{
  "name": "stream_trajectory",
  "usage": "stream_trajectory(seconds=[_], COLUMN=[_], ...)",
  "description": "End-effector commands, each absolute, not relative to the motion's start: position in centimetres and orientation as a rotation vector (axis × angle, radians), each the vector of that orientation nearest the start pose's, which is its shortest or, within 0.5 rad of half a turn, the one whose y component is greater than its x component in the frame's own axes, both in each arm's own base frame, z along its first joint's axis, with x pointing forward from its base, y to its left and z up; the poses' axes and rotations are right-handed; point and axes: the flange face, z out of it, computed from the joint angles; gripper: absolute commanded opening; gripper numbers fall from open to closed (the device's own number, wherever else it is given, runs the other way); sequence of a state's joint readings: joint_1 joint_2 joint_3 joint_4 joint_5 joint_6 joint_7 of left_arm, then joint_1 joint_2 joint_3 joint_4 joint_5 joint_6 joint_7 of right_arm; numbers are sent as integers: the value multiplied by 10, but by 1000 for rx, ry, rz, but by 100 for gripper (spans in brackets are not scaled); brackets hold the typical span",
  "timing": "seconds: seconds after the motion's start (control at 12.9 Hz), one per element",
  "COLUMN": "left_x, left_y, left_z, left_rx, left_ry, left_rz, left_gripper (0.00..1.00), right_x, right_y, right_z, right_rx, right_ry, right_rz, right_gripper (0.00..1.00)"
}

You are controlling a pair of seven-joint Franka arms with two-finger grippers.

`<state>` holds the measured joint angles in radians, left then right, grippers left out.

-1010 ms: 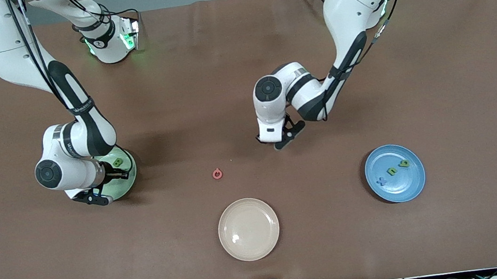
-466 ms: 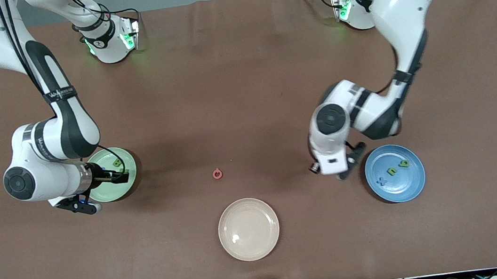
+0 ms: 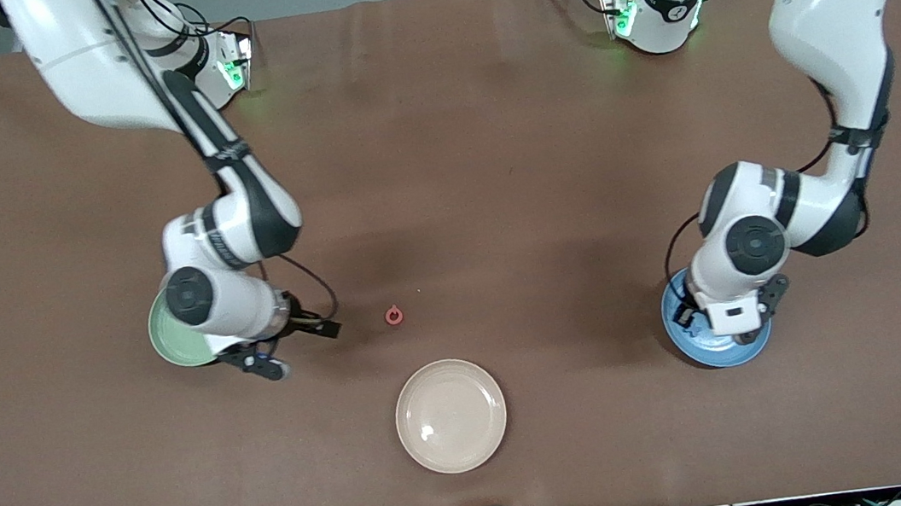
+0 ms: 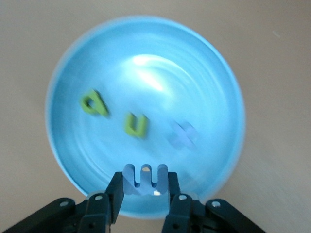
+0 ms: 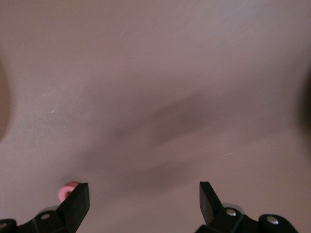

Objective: Sort upper and lower case letters into plates
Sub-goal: 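Place the blue E on the blue plate while the right gripper reaches Q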

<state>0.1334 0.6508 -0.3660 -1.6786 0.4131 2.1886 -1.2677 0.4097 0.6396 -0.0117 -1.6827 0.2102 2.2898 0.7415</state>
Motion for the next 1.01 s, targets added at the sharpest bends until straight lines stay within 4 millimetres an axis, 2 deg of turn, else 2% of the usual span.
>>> stream_trajectory(seconds=[0.0,0.08,0.16,0.23,0.39,0.54,0.62,0.78,0.93], left_x=[644,640,632,625,623,626,629,644,653], left_y=[-107,-101,-104,-107,-118,-130,-128,-122,-108], left_z=[226,228,242,254,284,352,379,440,480], left_rx=[-2743,-2727,-2725,-2729,-2751,-2793,-2818,-2910,-2964], left_ry=[-1195,-1223,-1214,-1204,-1166,-1073,-968,-906,-723], left_rz=[7,5,-13,-28,-76,-192,-189,-98,-81], left_gripper=[27,55,85,100,100,100,100,100,100], right_x=[618,613,609,609,604,600,598,599,601], right_y=[294,304,314,321,340,354,361,374,378], right_z=[206,199,195,194,192,189,185,178,172], right_rx=[-2918,-2920,-2919,-2913,-2909,-2919,-2929,-2944,-2958], right_ry=[786,790,801,810,831,842,847,879,887], right_rz=[126,122,111,101,96,81,70,34,10], right_gripper=[100,100,100,100,100,100,100,100,100])
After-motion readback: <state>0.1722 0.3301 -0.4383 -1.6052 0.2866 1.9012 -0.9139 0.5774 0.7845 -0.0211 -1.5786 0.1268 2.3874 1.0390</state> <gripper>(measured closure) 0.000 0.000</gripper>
